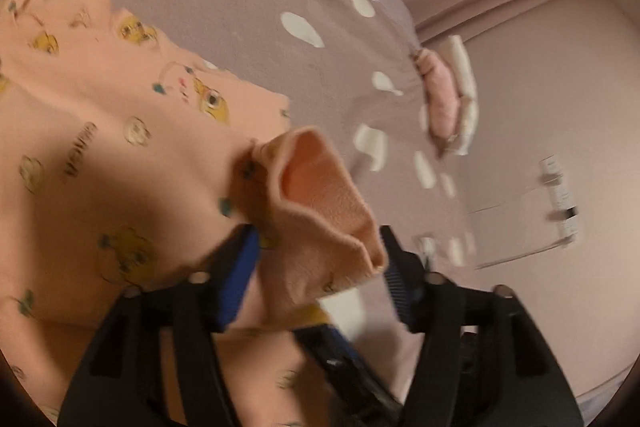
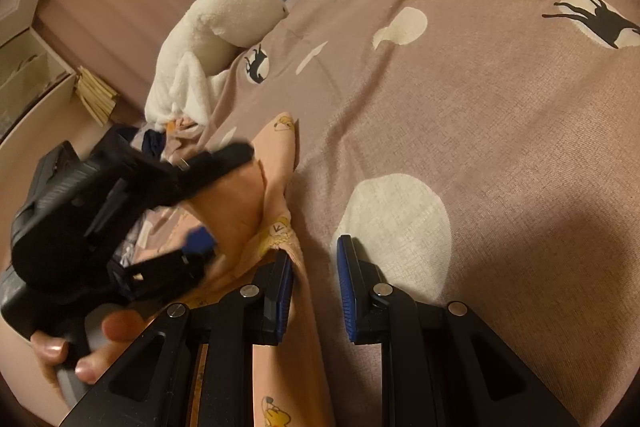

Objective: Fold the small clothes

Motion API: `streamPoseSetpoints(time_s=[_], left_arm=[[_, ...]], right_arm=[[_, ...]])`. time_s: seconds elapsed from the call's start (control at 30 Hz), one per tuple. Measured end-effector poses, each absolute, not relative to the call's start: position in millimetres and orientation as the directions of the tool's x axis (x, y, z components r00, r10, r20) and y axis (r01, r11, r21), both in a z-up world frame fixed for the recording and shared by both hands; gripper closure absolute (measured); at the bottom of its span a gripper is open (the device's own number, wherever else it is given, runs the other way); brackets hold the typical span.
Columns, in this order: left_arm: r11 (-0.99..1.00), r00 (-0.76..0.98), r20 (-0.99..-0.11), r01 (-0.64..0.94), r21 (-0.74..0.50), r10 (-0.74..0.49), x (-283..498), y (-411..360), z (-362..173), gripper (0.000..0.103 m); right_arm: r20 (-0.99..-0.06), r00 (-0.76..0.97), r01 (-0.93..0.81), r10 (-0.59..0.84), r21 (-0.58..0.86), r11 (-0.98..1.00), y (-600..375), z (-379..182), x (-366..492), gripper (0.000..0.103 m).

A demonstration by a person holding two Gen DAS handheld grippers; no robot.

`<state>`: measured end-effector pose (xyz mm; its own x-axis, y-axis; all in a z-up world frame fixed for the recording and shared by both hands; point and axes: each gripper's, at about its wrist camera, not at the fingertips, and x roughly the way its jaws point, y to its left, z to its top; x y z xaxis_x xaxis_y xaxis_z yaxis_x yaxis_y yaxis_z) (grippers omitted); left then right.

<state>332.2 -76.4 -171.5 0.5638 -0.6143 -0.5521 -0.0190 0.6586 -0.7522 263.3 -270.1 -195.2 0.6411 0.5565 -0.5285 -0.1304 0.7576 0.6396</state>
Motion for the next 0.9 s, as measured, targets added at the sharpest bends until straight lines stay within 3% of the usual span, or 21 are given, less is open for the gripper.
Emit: streamPoseSetpoints(time_s=[0.2, 0.47, 0.6, 0.9], left_arm=[[0.591, 0.545, -0.490, 0.013, -0.806, -0.680, 329.9, -79.4, -160.3, 0.023], [0.550, 0.544, -0.459, 0.004, -0.835, -0.702, 321.7, -71.2, -150.6, 0.022], [0.661, 0.576, -0.541, -0.001, -0.750, -0.613, 301.8, -56.2, -134.1, 0.003], [0.844, 0.672, -0.630, -0.013, -0.536, -0.389, 199.4, 28.7, -109.7, 0.001]], right_arm=[[-0.526, 0.641, -0.130, 0.559, 0.643, 0.755, -269.6, -194.8, 263.6, 0.083], [-0.522, 0.640, -0.131, 0.563, 0.648, 0.750, -269.7, -195.2, 262.6, 0.083], [-0.521, 0.639, -0.130, 0.567, 0.653, 0.746, -270.4, -196.0, 261.8, 0.083], [-0.506, 0.635, -0.131, 0.584, 0.674, 0.727, -273.5, -196.6, 261.6, 0.082]])
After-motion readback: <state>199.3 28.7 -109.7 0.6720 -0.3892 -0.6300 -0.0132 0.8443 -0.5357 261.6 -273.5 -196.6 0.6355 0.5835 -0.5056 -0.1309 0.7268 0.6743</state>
